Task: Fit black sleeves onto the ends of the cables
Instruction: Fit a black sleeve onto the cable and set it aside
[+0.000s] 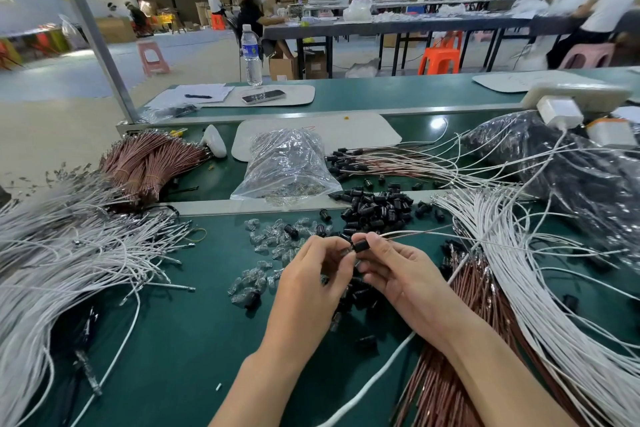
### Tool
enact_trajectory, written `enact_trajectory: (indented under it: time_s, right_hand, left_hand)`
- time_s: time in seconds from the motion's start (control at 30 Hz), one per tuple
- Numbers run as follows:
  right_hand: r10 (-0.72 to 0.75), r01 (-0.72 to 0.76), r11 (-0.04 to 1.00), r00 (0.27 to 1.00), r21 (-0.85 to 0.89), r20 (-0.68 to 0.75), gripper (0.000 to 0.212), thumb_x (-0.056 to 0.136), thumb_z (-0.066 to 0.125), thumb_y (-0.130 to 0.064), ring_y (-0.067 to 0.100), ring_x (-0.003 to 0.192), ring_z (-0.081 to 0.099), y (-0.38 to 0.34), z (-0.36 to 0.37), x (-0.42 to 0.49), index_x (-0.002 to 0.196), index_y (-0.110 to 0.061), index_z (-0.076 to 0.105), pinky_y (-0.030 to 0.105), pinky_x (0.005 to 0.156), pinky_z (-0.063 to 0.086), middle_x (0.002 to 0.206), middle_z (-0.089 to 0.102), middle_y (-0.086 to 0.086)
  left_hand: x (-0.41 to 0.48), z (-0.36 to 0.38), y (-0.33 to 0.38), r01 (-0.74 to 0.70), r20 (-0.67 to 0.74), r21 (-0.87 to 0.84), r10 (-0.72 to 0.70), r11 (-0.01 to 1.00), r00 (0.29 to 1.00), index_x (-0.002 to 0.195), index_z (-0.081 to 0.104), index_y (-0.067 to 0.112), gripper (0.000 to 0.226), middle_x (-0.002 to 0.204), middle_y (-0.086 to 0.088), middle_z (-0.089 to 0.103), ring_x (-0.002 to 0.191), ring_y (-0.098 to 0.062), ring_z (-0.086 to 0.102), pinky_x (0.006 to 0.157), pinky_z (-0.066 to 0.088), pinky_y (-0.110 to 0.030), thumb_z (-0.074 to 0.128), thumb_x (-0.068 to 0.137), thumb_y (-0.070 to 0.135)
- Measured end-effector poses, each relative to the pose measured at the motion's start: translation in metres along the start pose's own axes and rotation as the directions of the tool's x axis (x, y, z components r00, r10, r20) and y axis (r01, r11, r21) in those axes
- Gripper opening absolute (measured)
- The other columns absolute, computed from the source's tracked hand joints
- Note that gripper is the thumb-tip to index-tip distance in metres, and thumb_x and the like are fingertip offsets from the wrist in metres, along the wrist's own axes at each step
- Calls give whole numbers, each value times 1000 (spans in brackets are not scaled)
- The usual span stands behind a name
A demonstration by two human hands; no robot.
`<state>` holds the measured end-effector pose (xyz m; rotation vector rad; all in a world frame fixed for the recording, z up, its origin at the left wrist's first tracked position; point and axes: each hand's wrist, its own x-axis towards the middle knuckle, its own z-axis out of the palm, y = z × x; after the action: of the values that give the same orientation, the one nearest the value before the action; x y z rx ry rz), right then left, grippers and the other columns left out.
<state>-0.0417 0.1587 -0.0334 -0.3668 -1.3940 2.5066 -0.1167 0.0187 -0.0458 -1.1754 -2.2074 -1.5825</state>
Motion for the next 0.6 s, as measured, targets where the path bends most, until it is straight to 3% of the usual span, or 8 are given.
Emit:
enact_trajectory:
  time_s: [0.17, 0.4, 0.6]
  right_hand:
    - [12, -12, 1000, 1000, -20, -11, 36, 79, 75, -37, 11, 72, 71, 1, -1, 0, 102, -9, 81, 19, 64, 57, 86, 76, 11]
    - [27, -27, 1000, 1000, -9, -4, 33, 73, 79, -33, 14, 71, 72, 0, 1, -1, 96, -9, 82, 21, 64, 59, 85, 75, 13]
    - [-92, 83, 995, 982, -57, -167, 26, 63, 84, -27, 14, 76, 72, -1, 0, 1, 86, -15, 83, 21, 65, 58, 81, 74, 8]
  left_hand:
    - [-1, 0, 0, 10, -15, -21, -10, 1000, 1000, 95, 58, 51, 37, 99, 22, 65, 90, 0, 65, 78, 45, -7, 74, 91, 18]
    - [-2, 1, -4, 33, -39, -41, -35, 999, 999, 101, 72, 29, 23, 94, 19, 67, 91, -1, 68, 77, 47, -10, 75, 90, 10]
    - [-1, 0, -5, 29, -36, 92, -26, 995, 999, 108, 64, 33, 18, 98, 21, 61, 92, 0, 62, 78, 49, -21, 70, 95, 21]
